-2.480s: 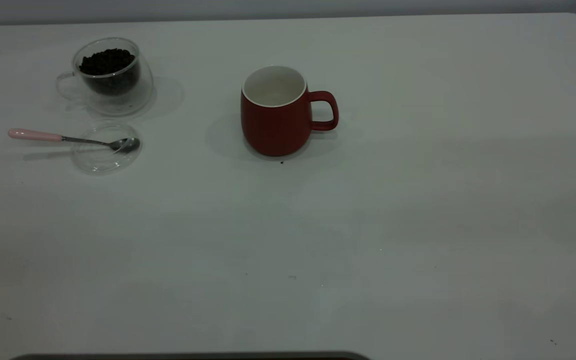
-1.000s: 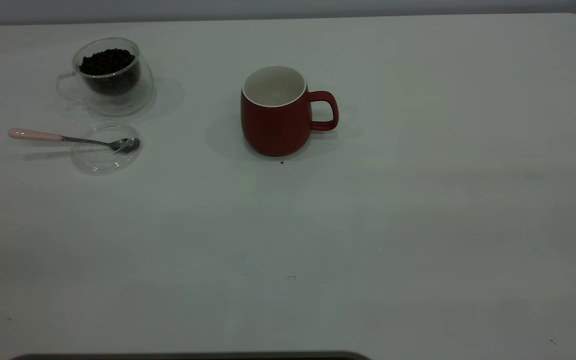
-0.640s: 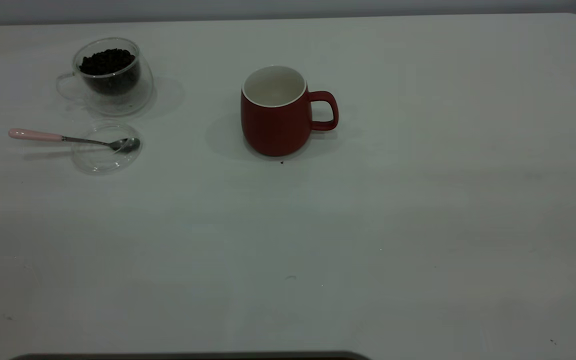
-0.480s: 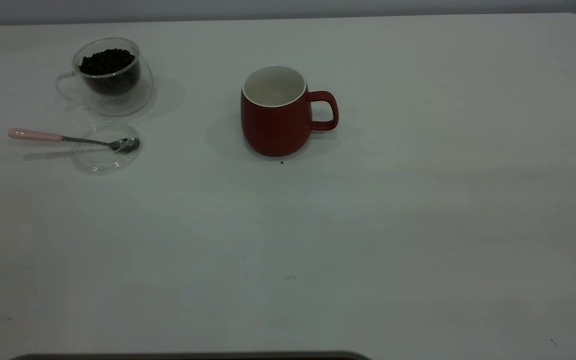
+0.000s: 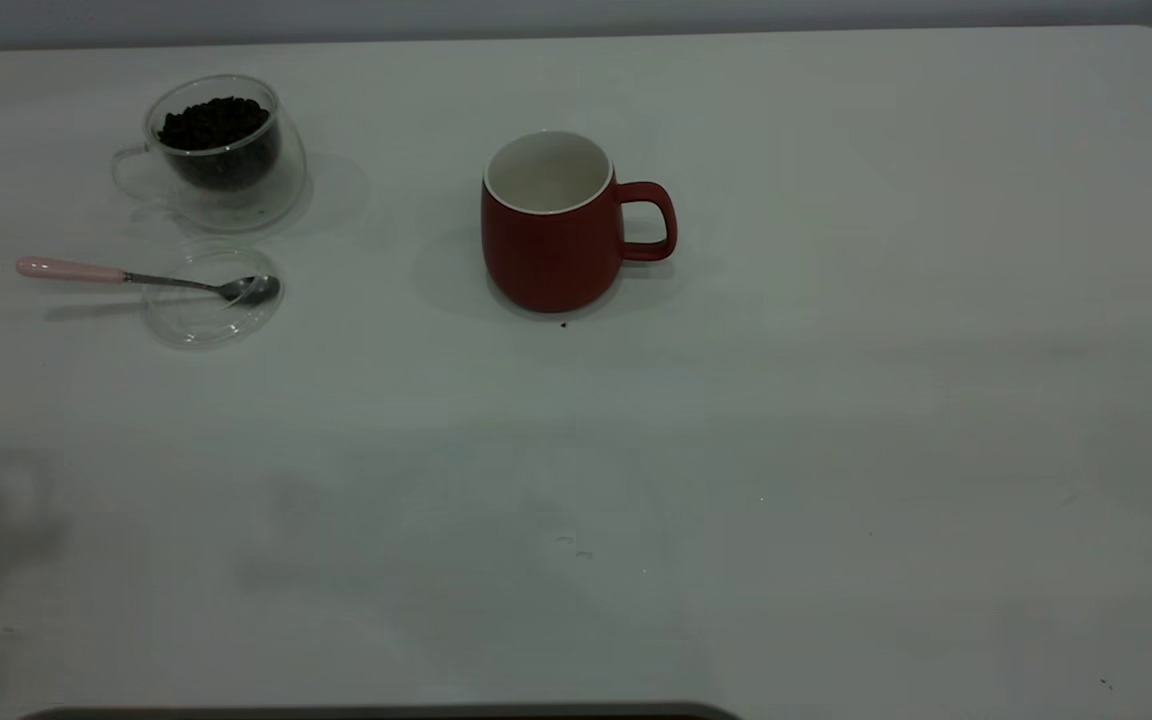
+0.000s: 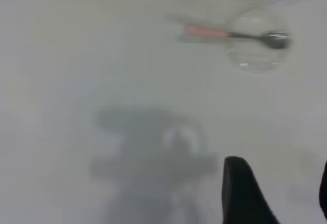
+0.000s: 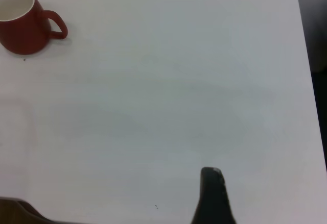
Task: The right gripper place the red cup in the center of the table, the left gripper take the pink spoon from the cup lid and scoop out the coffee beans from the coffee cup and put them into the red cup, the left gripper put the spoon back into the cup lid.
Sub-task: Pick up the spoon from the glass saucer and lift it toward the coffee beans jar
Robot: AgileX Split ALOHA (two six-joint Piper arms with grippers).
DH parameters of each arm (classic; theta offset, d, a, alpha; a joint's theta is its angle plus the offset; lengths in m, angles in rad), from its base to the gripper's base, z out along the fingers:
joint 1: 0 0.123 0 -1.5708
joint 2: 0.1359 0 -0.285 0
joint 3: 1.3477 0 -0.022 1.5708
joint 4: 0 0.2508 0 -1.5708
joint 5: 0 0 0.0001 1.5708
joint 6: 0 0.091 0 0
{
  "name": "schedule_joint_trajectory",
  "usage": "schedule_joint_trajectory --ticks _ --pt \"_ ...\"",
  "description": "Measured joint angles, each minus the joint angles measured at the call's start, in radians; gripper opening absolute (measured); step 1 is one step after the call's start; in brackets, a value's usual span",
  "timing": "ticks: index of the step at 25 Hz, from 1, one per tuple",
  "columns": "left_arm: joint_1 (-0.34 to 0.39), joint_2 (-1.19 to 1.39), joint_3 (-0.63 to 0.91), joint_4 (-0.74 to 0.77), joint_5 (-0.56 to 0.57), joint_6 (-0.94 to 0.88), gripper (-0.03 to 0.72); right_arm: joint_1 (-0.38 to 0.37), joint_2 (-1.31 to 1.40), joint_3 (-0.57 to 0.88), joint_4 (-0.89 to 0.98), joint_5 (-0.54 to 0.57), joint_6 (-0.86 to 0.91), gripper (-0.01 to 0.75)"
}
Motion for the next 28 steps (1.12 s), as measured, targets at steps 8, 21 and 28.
schedule_joint_trajectory --ticks 8,21,28 --pt "0.251 0.361 -0.190 -0.097 -0.029 0.064 0.424 0.000 0.000 0.000 0.000 0.000 0.000 0.590" --pt "0.441 0.961 -0.611 -0.618 0.229 0.844 0.440 0.000 0.000 0.000 0.001 0.000 0.000 0.590" --pt "0.441 1.147 -0.760 -0.627 0.272 0.864 0.579 0.000 0.000 0.000 0.001 0.000 0.000 0.590"
